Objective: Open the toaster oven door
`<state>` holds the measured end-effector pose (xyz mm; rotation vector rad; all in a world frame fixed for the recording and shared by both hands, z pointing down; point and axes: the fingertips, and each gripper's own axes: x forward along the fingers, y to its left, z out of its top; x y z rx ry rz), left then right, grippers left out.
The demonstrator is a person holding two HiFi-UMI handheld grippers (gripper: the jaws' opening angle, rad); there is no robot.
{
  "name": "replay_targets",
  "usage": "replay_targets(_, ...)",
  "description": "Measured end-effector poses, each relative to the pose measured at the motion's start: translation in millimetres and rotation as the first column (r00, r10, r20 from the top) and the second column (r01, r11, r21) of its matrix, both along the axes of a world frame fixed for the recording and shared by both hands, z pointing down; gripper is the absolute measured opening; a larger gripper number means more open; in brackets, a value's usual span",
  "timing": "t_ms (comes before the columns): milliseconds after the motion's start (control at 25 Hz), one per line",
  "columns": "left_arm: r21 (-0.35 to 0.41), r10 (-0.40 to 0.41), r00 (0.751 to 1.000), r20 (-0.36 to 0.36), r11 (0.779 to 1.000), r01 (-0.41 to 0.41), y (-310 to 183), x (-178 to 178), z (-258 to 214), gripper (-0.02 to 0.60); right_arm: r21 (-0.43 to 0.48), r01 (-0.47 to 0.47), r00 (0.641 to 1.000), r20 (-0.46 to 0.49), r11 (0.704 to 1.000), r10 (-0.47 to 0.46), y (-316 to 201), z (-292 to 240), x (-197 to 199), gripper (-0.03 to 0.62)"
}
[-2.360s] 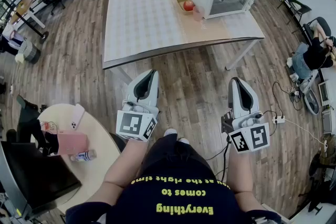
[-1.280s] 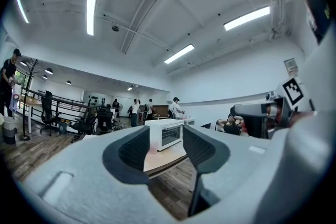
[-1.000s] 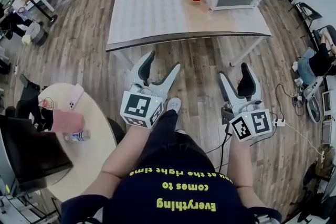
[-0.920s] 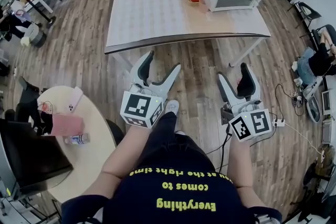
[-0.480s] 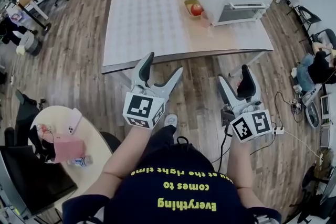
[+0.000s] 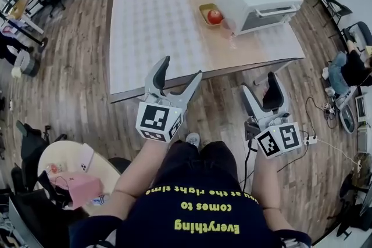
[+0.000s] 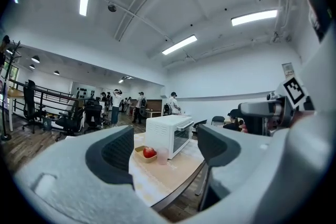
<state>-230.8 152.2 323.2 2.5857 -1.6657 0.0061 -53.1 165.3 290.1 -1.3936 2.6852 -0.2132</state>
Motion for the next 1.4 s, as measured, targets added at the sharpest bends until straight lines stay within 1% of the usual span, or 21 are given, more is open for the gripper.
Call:
replay_targets(240,-0.035,-0.002,1.0,-0.008,0.999,0.002,-28.6,6.3,11.4,0.38,-0.019,0.004,1.0,-0.006,1.0,-0.004,-30.4,3.3,5.8,0.4)
replay_targets(480,-0.04,-0.043,0.999,-0.005,0.998,0.042,-65.2,22.9,12.9,0.38,-0.028,0.049,0.999,-0.004,0.998,-0.049,-73.4,5.9,19.2,0.4)
replay_targets(600,-0.035,-0.066,0.998,0.004,0.997,0.067,-90.1,37.6,10.2,0.38,-0.022,0.074,0.997,0.002,0.997,-0.074,-101.7,1.6,34.4,0.4)
replay_targets(760,-0.03,-0.101,0.995,0.008,0.994,0.102,-124.4,69.8,7.0,0.381,-0.015,0.108,0.994,0.002,0.994,-0.108,-137.1,-3.4,69.3,0.4)
replay_targets(880,-0.028,-0.127,0.992,0.017,0.991,0.127,-144.4,88.1,6.3,0.38,-0.019,0.145,0.989,-0.002,0.989,-0.145,-158.1,-1.1,84.6,0.4)
replay_targets(1120,-0.03,-0.169,0.985,0.024,0.985,0.17,-166.4,102.8,5.4,0.382,-0.037,0.188,0.982,0.013,0.981,-0.188,-187.5,7.2,94.4,0.401)
replay_targets(1400,-0.043,-0.154,0.988,0.031,0.987,0.155,-189.1,108.5,12.3,0.382,-0.056,0.182,0.983,0.027,0.982,-0.181,-211.2,16.5,96.4,0.402)
